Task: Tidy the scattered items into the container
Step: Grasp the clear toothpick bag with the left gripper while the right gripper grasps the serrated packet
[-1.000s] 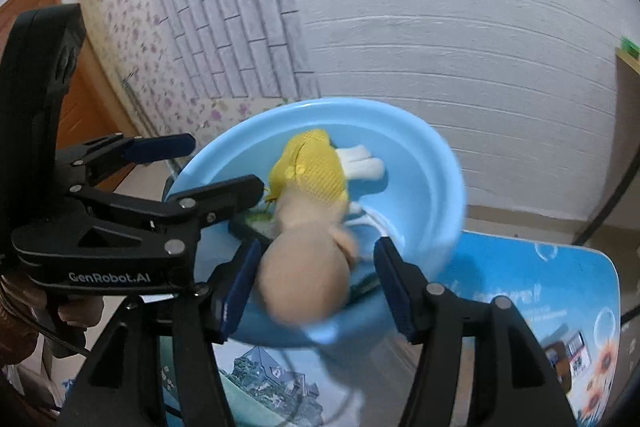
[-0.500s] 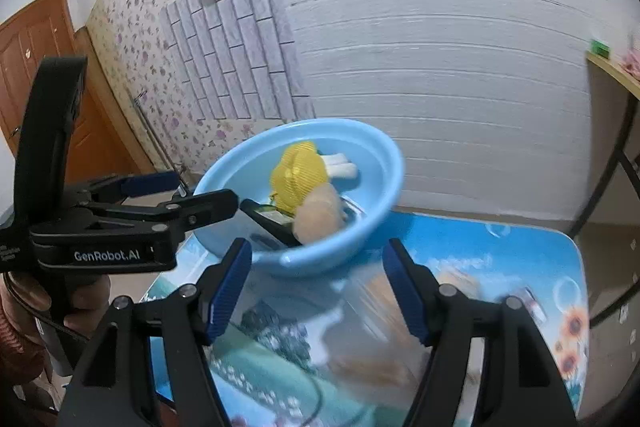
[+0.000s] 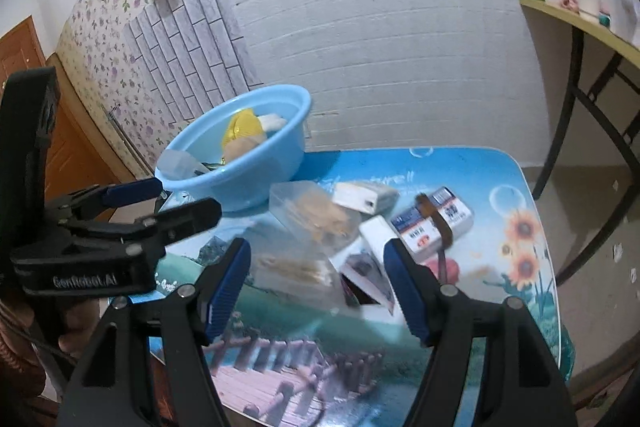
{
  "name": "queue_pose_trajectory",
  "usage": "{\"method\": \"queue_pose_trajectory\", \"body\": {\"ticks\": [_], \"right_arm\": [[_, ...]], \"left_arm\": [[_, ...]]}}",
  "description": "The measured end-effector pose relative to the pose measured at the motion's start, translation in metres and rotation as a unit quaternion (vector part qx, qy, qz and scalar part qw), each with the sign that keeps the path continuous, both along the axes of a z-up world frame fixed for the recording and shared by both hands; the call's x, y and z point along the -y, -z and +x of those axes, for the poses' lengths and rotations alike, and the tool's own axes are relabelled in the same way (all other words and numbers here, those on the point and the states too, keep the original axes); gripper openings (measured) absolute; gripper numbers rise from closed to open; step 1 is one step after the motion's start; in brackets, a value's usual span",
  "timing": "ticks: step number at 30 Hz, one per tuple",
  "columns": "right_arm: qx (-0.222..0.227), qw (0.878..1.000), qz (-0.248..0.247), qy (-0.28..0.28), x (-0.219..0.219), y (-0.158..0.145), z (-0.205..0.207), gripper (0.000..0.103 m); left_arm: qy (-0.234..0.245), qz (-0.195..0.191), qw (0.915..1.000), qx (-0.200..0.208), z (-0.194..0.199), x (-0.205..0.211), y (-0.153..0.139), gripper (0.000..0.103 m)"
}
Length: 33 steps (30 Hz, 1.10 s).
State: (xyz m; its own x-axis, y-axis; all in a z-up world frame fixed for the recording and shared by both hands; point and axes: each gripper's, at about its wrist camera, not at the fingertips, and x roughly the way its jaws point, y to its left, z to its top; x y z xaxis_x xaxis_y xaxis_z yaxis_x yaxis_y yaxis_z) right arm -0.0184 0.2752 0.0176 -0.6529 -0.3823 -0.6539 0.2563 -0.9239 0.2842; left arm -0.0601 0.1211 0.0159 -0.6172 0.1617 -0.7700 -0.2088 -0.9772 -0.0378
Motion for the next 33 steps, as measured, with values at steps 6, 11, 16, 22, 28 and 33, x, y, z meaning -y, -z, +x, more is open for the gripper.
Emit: {"method": "queue_pose_trajectory", "body": {"ticks": [6, 11, 16, 22, 28, 33], "right_arm": [[-0.014, 1.000, -0.002, 0.010, -0.020, -0.003, 0.002, 0.069], [-0.008, 0.999, 0.005, 0.040, -0.047, 0.008, 0.004, 0.069], [0.021, 0.997, -0.005, 0.073, -0.073, 0.028, 0.005, 0.069], [0.041, 0.996, 0.001, 0.075, -0.077, 0.047, 0.008, 0.069], [0.054, 0.996, 0.013, 0.066, -0.071, 0.059, 0.008, 0.069], [0.046, 0.996, 0.020, 0.072, -0.074, 0.056, 0.006, 0.069]], "left_arm": [[0.000, -0.015, 0.9998, -0.010, 0.003, -0.015, -0.002, 0.096], [0.010, -0.017, 0.9998, -0.002, 0.005, -0.023, 0.003, 0.096], [0.020, -0.005, 0.9996, 0.017, 0.003, -0.029, 0.014, 0.096], [0.036, -0.017, 0.9991, 0.017, 0.004, -0.040, 0.026, 0.096], [0.060, -0.022, 0.9977, 0.025, 0.003, -0.049, 0.037, 0.096], [0.065, -0.009, 0.9971, 0.038, -0.003, -0.052, 0.046, 0.096]]}}
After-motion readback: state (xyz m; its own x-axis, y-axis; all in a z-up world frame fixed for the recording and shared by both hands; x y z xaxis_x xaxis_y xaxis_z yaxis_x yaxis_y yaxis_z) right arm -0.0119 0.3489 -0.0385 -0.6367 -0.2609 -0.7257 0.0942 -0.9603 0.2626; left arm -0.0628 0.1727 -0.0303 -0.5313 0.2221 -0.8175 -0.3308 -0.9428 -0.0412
